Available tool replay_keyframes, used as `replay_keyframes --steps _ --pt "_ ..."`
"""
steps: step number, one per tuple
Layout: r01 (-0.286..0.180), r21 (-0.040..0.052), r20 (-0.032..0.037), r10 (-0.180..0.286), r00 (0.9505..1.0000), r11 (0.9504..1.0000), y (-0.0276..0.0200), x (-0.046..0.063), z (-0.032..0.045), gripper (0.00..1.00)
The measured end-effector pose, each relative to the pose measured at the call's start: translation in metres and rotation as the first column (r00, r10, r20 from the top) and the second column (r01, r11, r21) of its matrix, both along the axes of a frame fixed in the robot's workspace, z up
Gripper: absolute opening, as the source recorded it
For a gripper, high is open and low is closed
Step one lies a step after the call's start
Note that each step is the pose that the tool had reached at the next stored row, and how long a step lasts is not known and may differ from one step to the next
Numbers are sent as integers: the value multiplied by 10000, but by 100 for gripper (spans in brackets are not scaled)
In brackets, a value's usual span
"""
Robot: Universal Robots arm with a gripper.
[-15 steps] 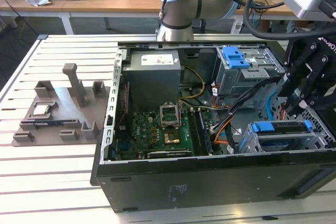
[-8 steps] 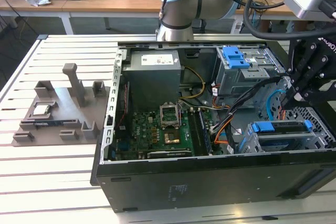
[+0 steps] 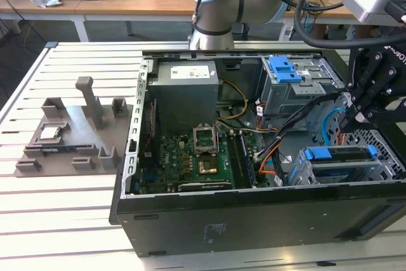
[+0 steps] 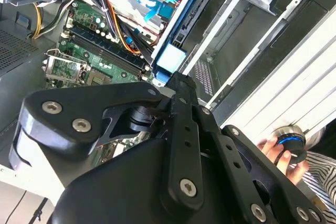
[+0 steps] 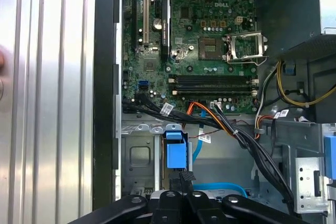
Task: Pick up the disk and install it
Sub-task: 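Insert the disk into the insertion slot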
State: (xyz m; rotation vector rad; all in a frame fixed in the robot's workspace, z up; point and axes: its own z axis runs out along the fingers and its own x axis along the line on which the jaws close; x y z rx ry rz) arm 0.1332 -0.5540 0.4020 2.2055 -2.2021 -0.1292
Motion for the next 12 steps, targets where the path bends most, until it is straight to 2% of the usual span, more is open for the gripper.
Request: replay_keyframes --steps 2,6,8,10,12 --pt "0 3 0 0 10000 10000 3 2 -3 11" --pt "1 -3 -10 -1 10000 10000 60 75 -9 11" --pt "1 -4 -31 -1 10000 10000 69 126 -75 11" --pt "0 -7 -34 0 10000 10000 88 173 -90 11" --pt "1 -7 -34 -1 10000 10000 130 244 -94 11"
